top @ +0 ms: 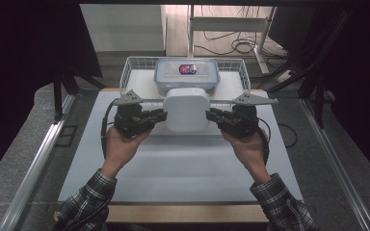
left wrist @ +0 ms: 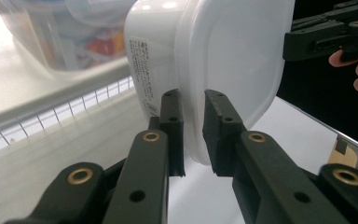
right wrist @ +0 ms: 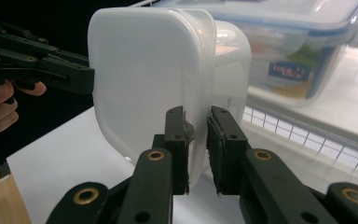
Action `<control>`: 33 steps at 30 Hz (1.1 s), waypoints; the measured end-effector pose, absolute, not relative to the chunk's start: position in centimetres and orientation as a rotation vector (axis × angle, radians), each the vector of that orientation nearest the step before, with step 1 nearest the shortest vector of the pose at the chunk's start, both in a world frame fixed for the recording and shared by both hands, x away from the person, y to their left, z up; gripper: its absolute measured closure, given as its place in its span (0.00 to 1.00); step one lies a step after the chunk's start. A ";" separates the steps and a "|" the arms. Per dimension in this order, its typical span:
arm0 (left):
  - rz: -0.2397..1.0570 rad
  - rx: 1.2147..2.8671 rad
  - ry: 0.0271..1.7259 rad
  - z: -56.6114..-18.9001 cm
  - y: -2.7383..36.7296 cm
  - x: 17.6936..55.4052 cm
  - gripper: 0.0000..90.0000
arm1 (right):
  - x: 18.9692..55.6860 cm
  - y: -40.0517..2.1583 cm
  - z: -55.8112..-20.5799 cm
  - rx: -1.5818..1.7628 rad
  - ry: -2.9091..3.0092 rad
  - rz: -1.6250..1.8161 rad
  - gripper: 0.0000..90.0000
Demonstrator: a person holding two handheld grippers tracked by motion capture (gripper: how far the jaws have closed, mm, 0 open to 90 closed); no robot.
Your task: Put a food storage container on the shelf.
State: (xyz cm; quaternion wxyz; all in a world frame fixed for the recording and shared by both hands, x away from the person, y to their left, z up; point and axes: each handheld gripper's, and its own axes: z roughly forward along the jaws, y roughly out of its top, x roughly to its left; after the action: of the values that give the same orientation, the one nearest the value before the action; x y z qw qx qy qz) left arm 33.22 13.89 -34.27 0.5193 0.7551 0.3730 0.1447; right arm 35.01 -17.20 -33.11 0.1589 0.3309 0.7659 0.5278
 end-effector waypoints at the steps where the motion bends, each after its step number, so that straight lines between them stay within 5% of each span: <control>1: 0.351 1.811 0.893 -34.0 13.9 33.3 0.88 | 35.1 -17.1 -32.9 0.947 2.188 1.511 0.87; 33: 0.434 1.769 0.874 -25.7 14.4 36.6 0.88 | 39.3 -15.9 -25.6 0.968 2.108 1.544 0.85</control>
State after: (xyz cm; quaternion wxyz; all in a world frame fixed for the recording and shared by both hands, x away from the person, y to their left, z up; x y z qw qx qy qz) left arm 36.63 14.45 -25.71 0.5317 0.7417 0.3662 0.1820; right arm 39.25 -15.94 -25.62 0.1767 0.3418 0.7447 0.5454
